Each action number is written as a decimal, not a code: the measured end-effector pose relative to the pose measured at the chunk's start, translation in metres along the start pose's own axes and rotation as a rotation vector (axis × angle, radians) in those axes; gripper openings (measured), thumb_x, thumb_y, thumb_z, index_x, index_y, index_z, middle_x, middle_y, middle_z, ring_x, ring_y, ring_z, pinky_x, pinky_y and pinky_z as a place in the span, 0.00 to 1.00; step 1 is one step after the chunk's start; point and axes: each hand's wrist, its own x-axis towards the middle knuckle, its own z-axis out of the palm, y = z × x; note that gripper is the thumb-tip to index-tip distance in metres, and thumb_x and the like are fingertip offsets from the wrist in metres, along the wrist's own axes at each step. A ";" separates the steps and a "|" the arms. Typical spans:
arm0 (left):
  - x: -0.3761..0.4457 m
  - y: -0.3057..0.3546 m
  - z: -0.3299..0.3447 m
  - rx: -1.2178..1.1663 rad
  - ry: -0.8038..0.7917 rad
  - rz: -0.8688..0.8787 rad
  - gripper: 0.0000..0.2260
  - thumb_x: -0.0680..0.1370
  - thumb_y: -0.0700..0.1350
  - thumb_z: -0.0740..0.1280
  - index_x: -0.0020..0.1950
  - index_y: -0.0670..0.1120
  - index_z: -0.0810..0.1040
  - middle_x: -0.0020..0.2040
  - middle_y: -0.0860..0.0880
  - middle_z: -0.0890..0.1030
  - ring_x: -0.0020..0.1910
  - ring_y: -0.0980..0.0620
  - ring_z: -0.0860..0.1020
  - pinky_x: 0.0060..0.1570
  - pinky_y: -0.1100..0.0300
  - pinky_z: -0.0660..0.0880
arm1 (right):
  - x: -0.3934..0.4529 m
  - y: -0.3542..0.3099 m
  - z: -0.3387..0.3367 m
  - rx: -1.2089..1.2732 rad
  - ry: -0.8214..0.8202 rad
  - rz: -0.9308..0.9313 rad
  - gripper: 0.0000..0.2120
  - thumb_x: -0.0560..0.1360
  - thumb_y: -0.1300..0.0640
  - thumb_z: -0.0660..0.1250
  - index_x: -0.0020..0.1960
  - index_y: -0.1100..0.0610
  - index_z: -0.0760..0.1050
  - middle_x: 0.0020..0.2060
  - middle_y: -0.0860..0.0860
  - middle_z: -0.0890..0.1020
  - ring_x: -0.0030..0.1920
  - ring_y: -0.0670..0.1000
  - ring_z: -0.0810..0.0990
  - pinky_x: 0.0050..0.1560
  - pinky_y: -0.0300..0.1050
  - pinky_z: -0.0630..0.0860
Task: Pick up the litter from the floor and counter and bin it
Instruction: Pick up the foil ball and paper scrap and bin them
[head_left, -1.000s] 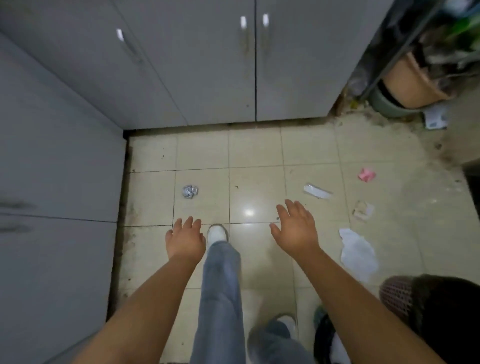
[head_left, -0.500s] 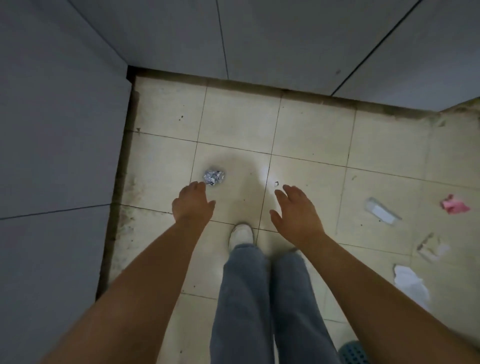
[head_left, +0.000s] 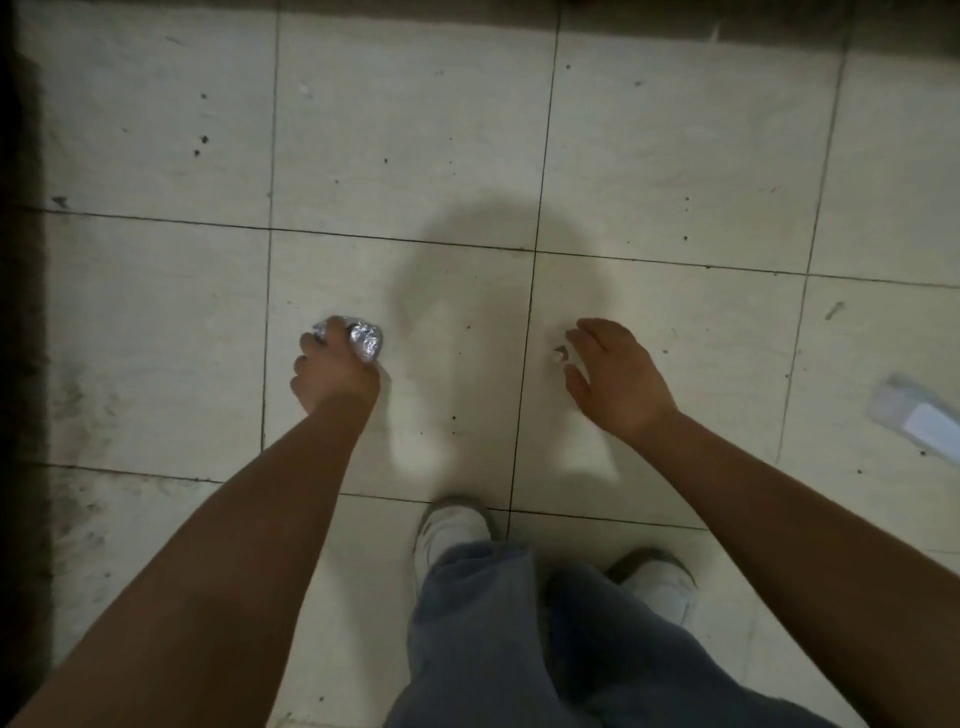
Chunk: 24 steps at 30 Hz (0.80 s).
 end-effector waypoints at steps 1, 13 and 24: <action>0.004 0.005 0.003 0.056 0.042 0.060 0.25 0.75 0.41 0.67 0.71 0.43 0.65 0.66 0.35 0.68 0.63 0.35 0.70 0.62 0.45 0.69 | 0.011 0.008 0.006 0.012 0.018 -0.016 0.15 0.64 0.64 0.69 0.48 0.71 0.80 0.45 0.69 0.84 0.45 0.68 0.84 0.42 0.62 0.81; -0.056 0.248 0.039 0.329 -0.139 0.895 0.24 0.77 0.50 0.66 0.69 0.43 0.67 0.63 0.40 0.72 0.61 0.39 0.74 0.56 0.51 0.73 | -0.027 0.176 -0.034 0.157 0.303 0.421 0.18 0.64 0.60 0.60 0.45 0.71 0.81 0.40 0.67 0.85 0.41 0.66 0.85 0.40 0.61 0.81; -0.136 0.316 0.110 0.477 -0.245 1.165 0.15 0.77 0.47 0.66 0.59 0.39 0.73 0.56 0.40 0.78 0.56 0.42 0.77 0.51 0.54 0.72 | -0.118 0.281 0.005 0.055 0.093 0.942 0.18 0.76 0.65 0.59 0.65 0.59 0.71 0.63 0.57 0.76 0.64 0.58 0.71 0.65 0.50 0.66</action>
